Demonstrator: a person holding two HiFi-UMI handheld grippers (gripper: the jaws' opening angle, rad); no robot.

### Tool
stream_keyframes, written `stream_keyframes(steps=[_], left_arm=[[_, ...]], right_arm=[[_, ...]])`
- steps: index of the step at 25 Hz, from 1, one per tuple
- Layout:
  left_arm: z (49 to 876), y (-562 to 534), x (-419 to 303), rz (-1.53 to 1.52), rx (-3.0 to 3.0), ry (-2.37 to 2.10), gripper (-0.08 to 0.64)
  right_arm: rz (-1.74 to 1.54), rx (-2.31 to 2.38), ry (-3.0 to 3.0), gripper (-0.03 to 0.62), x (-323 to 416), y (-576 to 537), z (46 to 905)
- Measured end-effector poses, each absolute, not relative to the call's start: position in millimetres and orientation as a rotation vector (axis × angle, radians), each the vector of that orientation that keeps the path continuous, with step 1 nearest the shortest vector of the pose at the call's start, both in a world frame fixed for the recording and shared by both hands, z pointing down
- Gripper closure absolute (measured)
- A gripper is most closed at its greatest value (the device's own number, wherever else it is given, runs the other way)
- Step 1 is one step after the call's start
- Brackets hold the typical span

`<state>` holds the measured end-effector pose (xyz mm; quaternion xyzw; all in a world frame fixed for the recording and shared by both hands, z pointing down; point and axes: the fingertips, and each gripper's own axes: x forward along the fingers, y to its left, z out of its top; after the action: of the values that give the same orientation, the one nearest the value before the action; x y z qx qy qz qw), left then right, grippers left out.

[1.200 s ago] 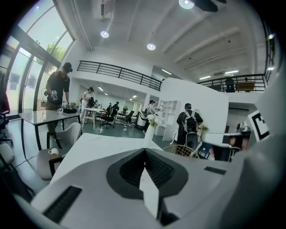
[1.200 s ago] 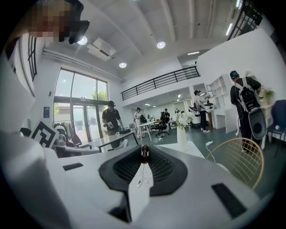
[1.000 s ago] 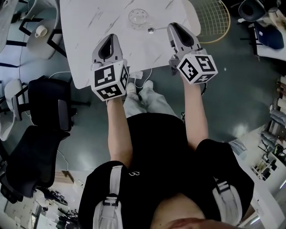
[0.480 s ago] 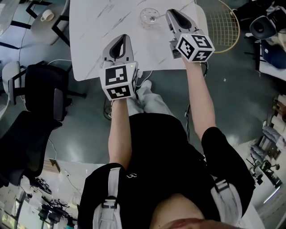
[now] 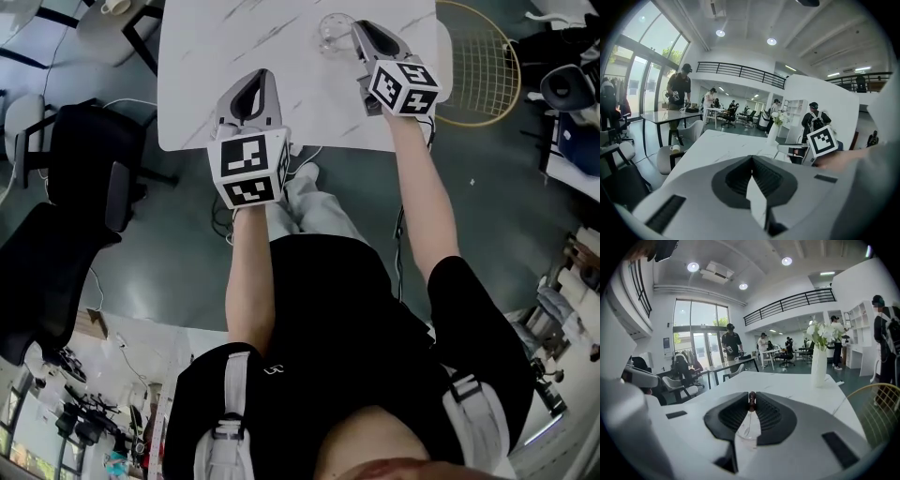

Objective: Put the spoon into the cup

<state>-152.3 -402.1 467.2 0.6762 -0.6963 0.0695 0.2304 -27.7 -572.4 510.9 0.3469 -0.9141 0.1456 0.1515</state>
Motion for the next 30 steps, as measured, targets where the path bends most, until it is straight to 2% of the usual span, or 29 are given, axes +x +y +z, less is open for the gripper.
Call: stream_keyframes(steps=[16, 22, 24, 30], left_arm=[[472, -393, -158, 0.191, 1.836, -1.922, 0.546], [470, -393, -160, 0.184, 1.844, -1.919, 0.546], [468, -392, -160, 0.182, 1.848, -1.917, 0.546], [464, -390, -161, 0.176, 1.869, -1.91, 0.546]], right_arm=[[0.603, 1.0, -2.584, 0.538, -31, -579, 545], [0.522, 1.029, -2.531, 0.534, -27, -585, 549], [0.48, 1.03, -2.499, 0.524, -25, -585, 553], [0.399, 1.018, -2.416, 0.421, -19, -582, 565]])
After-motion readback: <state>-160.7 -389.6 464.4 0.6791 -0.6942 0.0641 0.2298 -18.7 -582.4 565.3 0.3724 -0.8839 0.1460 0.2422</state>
